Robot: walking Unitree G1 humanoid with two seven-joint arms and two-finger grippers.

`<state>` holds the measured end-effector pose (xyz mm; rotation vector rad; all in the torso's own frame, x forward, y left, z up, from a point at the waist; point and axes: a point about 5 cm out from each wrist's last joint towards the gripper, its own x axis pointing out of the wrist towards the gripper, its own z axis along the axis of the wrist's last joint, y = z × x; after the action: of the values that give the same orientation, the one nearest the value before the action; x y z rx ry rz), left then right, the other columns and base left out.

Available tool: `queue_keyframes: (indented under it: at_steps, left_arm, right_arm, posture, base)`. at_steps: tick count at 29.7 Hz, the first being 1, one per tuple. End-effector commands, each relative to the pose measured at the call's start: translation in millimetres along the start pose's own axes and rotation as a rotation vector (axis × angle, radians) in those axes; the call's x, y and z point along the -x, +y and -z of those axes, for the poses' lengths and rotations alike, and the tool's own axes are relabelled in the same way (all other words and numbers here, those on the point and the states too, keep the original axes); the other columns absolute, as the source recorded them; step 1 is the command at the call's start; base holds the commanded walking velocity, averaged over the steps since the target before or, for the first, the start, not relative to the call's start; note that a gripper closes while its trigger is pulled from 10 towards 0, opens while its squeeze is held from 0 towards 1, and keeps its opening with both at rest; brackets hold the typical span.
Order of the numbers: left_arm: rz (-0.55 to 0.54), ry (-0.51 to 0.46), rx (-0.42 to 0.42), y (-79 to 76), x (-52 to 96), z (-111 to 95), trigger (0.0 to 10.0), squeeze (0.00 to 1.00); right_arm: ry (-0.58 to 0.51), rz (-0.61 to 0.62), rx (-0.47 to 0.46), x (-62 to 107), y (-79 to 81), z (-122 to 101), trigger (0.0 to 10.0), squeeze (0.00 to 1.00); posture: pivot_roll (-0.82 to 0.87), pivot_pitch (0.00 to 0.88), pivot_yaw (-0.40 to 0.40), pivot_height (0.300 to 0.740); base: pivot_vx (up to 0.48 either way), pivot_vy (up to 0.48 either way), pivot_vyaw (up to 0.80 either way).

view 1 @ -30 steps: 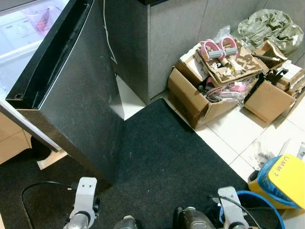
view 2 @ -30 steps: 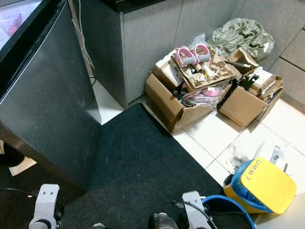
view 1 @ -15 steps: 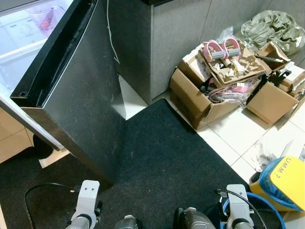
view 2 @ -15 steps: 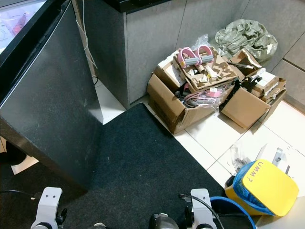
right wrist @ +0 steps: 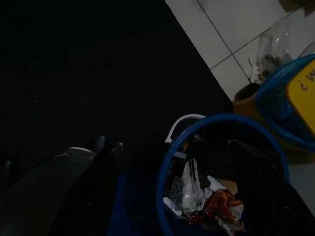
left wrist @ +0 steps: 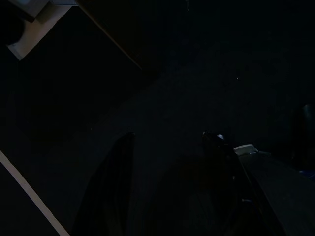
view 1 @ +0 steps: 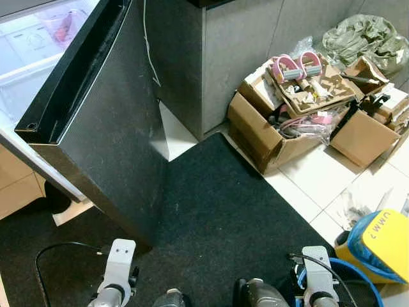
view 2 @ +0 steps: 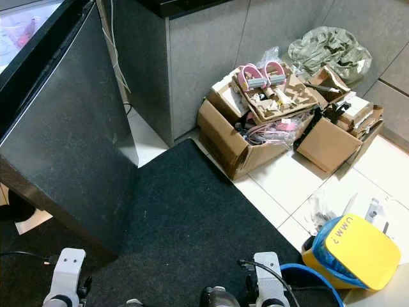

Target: Restocking fridge

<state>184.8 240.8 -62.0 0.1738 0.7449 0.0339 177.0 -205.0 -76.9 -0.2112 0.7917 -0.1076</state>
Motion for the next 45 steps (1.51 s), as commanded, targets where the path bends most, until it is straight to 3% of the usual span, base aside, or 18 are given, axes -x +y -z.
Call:
queue_keyframes:
  at_steps: [1, 29, 45]
  left_arm:
    - [0.014, 0.048, -0.002, -5.2, 3.7, 12.8, 10.0, 0.00]
    - [0.017, 0.051, -0.001, -4.6, 2.9, 12.2, 10.0, 0.00]
    - [0.021, 0.060, -0.011, -4.3, 3.6, 14.7, 10.0, 0.00]
  right_arm:
    - [0.025, 0.005, -0.009, 2.6, -1.2, 8.4, 10.0, 0.00]
    - [0.005, -0.008, 0.033, 3.4, 1.3, 8.3, 10.0, 0.00]
    - [0.000, -0.019, 0.036, 3.0, 3.7, 6.9, 10.0, 0.00]
  posture:
    - [-0.07, 0.178, -0.010, 0.727]
    - [-0.07, 0.169, -0.009, 0.727]
    - [-0.07, 0.174, -0.009, 0.727]
  base:
    - [0.000, 0.000, 0.00]
    - [0.000, 0.000, 0.00]
    - [0.440, 0.000, 0.00]
